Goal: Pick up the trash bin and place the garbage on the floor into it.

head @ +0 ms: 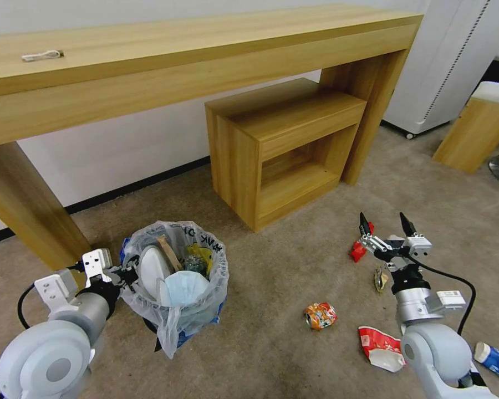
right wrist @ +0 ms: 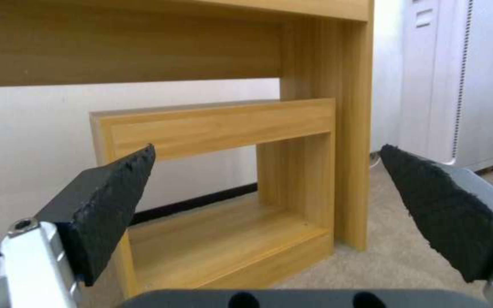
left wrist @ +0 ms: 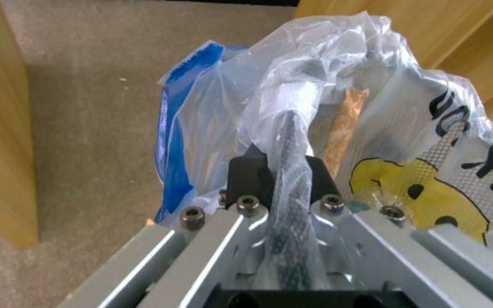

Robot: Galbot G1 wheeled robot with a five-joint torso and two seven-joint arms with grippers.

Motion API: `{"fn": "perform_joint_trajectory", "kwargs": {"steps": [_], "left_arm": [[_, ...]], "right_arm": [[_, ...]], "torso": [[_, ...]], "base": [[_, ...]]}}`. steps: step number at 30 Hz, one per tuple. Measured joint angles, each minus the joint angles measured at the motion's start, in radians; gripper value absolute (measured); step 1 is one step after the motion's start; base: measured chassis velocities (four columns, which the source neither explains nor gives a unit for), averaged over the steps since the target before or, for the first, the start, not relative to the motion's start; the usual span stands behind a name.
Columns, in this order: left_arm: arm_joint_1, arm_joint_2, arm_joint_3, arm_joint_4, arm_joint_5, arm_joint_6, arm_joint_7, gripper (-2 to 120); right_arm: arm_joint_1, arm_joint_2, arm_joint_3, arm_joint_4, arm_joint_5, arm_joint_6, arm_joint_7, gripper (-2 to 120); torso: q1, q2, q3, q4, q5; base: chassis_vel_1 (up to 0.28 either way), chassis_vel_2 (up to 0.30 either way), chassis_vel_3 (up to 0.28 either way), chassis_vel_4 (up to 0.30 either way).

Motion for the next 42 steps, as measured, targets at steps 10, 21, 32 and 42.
{"fn": "perform_joint_trajectory", "kwargs": {"steps": [10, 21, 32, 42], "left_arm": [[0.004, 0.002, 0.002, -0.004, 0.000, 0.000, 0.000, 2], [0.026, 0.001, -0.002, -0.019, 0.003, -0.001, 0.002, 2], [0.028, 0.000, -0.001, -0.016, 0.018, -0.008, 0.003, 2], [0.024, 0.002, 0.002, -0.006, 0.017, -0.009, 0.001, 2]], "right_arm": [[-0.010, -0.005, 0.010, 0.015, 0.001, 0.006, -0.009, 100], [-0.007, -0.006, 0.012, 0.018, 0.001, 0.007, -0.014, 100], [-0.009, -0.009, 0.012, 0.022, 0.002, 0.013, -0.014, 100], [-0.008, -0.007, -0.004, 0.011, 0.006, 0.009, 0.001, 100]], "torso": [[0.000, 0.000, 0.000, -0.0001, 0.0001], [0.000, 0.000, 0.000, -0.0001, 0.0001], [0.000, 0.000, 0.000, -0.0005, 0.0001], [0.000, 0.000, 0.000, 0.0000, 0.0000]], "base": [[-0.060, -0.071, -0.067, -0.061], [-0.101, -0.106, -0.098, -0.110], [-0.083, -0.072, -0.079, -0.077], [0.000, 0.000, 0.000, 0.000]]}}
